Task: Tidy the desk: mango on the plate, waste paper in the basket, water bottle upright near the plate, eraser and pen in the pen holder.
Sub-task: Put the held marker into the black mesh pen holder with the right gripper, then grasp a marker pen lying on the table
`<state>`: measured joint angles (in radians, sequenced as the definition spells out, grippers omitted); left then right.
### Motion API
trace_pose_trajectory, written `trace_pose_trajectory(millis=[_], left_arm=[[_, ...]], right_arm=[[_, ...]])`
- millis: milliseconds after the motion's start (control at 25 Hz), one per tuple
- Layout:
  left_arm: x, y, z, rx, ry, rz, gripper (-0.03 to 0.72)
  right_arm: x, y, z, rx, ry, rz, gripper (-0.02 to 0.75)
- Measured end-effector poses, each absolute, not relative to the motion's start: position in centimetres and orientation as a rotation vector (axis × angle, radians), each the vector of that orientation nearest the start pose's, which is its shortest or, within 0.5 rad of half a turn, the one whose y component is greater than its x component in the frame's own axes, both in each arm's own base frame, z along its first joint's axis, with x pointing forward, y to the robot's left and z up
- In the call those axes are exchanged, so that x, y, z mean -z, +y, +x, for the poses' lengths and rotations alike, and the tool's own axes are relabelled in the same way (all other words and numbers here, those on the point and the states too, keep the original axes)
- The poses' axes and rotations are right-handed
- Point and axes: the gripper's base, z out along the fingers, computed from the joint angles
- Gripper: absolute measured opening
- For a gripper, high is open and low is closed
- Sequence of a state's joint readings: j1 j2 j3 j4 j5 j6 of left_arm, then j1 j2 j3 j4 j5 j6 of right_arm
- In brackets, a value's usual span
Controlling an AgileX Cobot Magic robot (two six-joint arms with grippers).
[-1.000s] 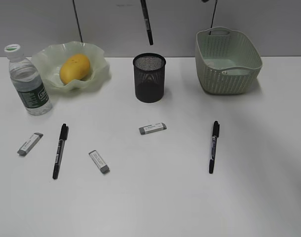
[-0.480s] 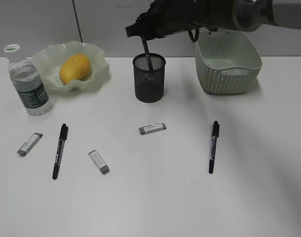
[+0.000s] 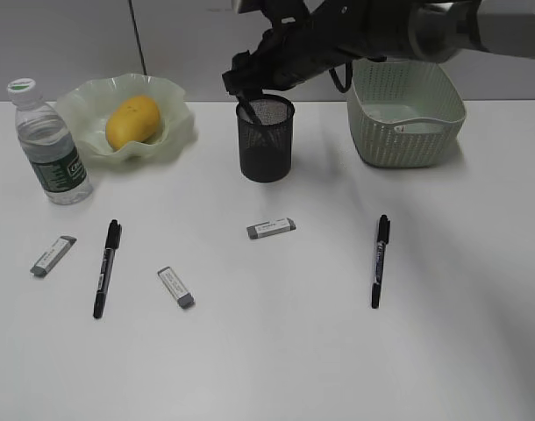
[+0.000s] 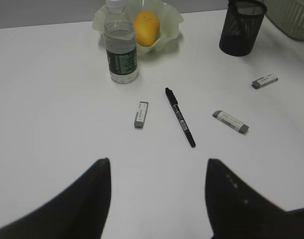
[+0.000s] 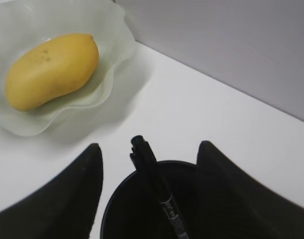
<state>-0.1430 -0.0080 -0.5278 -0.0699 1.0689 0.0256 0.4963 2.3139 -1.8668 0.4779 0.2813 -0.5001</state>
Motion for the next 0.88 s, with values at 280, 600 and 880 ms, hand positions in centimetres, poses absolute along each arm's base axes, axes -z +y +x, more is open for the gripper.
trace_pose_trajectory(millis=[280, 600, 880], left_arm=[[-28.4, -0.4, -1.1, 0.158, 2.011, 0.175, 0.454], [-28.4, -0.4, -1.1, 0.158, 2.011, 0.175, 0.454], [-28.4, -0.4, -1.1, 0.158, 2.011, 0.175, 0.454]], right_arm=[[-23.5, 25.8, 44.0, -0.409, 2.183, -0.803, 0.51], [-27.3, 21.9, 39.4, -0.245, 2.62, -0.83, 0.51], [-31.4, 18.1, 37.9, -0.194, 2.694, -0.665, 0.508]])
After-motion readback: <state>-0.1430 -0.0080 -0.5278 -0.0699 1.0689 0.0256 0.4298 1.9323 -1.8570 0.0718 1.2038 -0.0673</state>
